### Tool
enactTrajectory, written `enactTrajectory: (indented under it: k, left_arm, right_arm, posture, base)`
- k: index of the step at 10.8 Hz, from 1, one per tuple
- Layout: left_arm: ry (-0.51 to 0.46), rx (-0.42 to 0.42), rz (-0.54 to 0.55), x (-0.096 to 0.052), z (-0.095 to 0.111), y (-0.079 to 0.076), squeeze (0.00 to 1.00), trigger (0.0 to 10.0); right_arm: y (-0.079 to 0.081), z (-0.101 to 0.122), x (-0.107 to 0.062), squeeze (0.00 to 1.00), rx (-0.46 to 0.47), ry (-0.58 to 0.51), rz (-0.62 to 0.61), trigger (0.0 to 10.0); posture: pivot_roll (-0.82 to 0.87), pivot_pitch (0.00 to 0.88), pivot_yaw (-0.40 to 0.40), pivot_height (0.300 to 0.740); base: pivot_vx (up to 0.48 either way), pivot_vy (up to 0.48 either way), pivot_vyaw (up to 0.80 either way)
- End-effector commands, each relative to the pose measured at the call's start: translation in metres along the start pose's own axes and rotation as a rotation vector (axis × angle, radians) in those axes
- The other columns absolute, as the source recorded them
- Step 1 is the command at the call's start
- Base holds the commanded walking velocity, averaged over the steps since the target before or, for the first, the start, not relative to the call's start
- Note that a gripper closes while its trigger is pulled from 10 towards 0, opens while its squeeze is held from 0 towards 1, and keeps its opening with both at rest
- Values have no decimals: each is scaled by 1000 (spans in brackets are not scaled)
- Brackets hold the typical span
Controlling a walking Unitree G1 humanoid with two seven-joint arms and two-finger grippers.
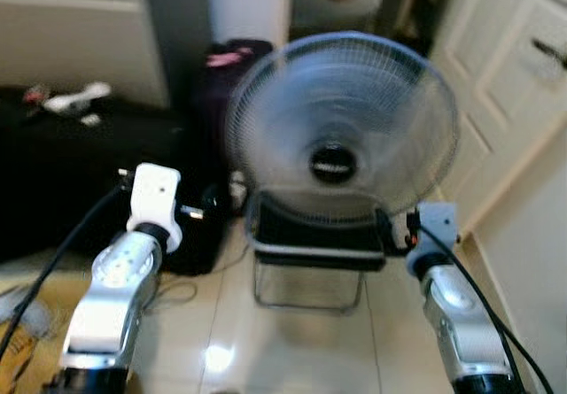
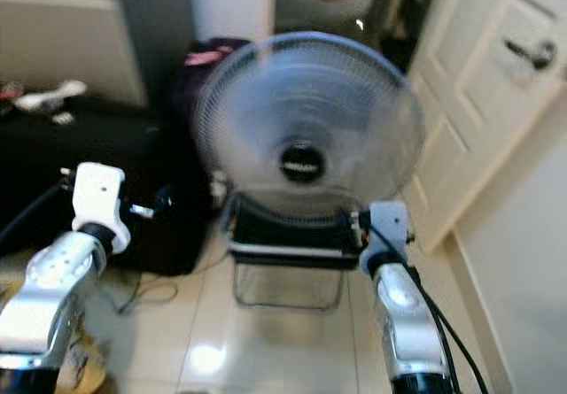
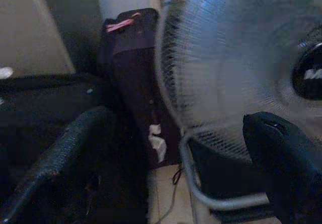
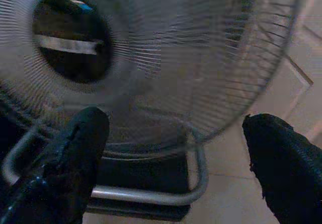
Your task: Clean up the room
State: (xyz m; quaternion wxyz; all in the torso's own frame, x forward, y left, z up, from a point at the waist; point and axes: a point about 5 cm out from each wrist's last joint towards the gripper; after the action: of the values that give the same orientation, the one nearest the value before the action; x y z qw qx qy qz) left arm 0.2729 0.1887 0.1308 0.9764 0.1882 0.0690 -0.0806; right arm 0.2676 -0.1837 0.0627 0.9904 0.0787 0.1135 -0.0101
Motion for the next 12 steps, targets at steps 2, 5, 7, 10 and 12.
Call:
enactTrajectory:
  k: [2,5,7,10,12]
  left_arm:
    - [-21,5,-15,2,5,-4,0,10000]
    - [-34,52,-78,-1,6,-13,0,10000]
    - [-34,52,-78,-1,6,-13,0,10000]
    - [-34,52,-78,-1,6,-13,0,10000]
    - [-34,52,-78,-1,6,-13,0,10000]
  right_arm:
    - [-4,7,1,0,-7,-29,-5,10000]
    - [9,2,0,0,-16,-18,27,10000]
    - [9,2,0,0,-16,-18,27,10000]
    - [9,2,0,0,-16,-18,27,10000]
    - [9,2,0,0,-16,-18,27,10000]
  posture:
    - [47,0,-19,740]
    - [61,0,-34,740]
    - [61,0,-34,740]
    - [61,0,-34,740]
    - [61,0,-34,740]
  base:
    - [351,0,0]
    - [0,0,0]
    - [0,0,0]
    - [0,0,0]
    - [0,0,0]
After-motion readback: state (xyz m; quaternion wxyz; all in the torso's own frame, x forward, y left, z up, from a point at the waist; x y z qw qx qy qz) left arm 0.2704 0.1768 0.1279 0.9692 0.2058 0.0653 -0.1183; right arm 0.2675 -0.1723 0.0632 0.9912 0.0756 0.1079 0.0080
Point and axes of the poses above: a point about 5 cm out from each wrist's last joint towards the gripper, its own x axis pointing out of the wrist towards the gripper, its own z axis along the axis of the wrist's last joint, y = z × x, and after that the axes turned 12 degrees about x, right-handed
